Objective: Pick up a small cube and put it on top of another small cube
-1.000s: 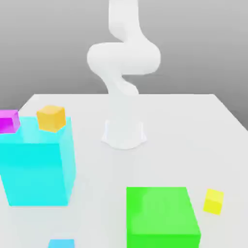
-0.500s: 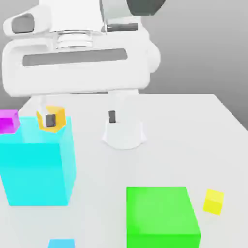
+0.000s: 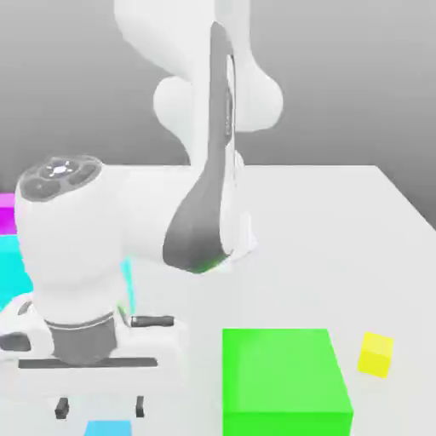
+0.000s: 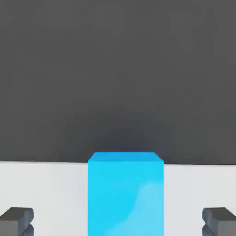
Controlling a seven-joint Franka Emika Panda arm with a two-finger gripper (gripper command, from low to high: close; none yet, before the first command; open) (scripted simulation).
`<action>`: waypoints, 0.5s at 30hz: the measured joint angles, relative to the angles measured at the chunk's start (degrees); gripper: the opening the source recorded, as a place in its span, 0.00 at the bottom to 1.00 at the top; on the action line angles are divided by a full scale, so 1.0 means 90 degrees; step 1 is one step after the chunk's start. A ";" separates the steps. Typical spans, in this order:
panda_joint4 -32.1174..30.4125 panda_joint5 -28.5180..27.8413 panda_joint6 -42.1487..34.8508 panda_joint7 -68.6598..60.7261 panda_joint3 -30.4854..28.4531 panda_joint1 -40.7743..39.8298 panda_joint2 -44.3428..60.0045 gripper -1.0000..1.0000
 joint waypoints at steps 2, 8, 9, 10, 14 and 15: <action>0.0085 0.0120 0.0307 -0.0091 0.0125 -0.0103 0.0407 0.00; 0.0109 0.0148 0.0361 -0.0112 0.0152 -0.0125 0.0494 0.00; 0.0090 0.0125 0.0307 -0.0096 0.0127 -0.0105 0.0420 0.00; 0.0056 0.0076 0.0189 -0.0061 0.0076 -0.0065 0.0266 0.00; -0.0133 -0.0114 -0.0474 0.0224 -0.0186 0.0042 -0.0577 0.00; -0.0181 -0.0091 -0.0653 0.0388 -0.0278 0.0006 -0.0789 0.00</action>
